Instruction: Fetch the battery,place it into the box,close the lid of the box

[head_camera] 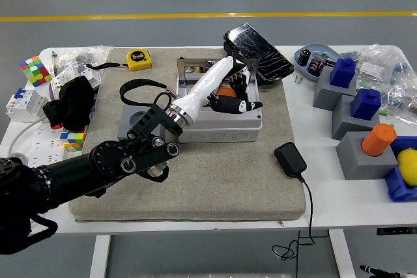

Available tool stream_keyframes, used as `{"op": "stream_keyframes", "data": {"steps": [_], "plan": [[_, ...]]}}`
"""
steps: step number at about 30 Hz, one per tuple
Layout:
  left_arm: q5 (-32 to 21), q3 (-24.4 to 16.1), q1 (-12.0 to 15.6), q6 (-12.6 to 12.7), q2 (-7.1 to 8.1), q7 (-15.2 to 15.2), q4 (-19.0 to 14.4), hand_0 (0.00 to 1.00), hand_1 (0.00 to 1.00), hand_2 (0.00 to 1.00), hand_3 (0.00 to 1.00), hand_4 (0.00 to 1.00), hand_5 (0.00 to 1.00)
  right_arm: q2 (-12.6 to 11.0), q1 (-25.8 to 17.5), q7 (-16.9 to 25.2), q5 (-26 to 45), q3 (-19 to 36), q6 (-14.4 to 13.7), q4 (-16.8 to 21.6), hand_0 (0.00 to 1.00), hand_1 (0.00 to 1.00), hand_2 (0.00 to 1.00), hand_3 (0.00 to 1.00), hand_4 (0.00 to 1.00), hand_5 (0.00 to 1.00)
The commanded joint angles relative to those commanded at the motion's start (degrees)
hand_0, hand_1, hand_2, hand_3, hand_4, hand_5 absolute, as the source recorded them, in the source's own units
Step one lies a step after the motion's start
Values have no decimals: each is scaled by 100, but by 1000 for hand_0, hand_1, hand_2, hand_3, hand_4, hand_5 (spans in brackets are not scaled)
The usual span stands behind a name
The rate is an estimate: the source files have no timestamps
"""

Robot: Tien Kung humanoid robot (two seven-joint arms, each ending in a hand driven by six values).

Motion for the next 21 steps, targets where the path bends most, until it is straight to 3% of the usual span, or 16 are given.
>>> {"op": "stream_keyframes", "data": {"steps": [3,4,9,10,15,16,21], "plan": [[-19,-17,28,-19,0,9,10,24,2,172,190,988,2,5,-3,2,-23,29,-4,9,667,665,675,554,900,505],[-3,-15,33,-18,0,18,20,99,85,220,229,998,2,7,1,2,-31,39,-4,11,666,666,675,554,899,504],[-17,56,60,-10,0,9,114,99,85,220,229,998,2,13,6,4,-69,100,-9,28,666,666,675,554,899,504],[-7,70,63,3,0,8,134,226,153,264,282,998,2,13,6,4,-70,106,-9,29,666,666,676,555,900,503],[46,109,64,63,0,15,224,226,153,264,282,998,2,15,2,5,-84,130,-10,33,666,666,676,555,900,503],[61,116,63,64,0,21,229,321,264,287,310,998,2,15,0,5,-89,134,-10,33,666,666,675,554,898,502],[133,118,60,65,0,41,268,321,264,287,310,998,2,16,-3,4,-103,146,-10,33,666,666,675,554,898,502]]}}
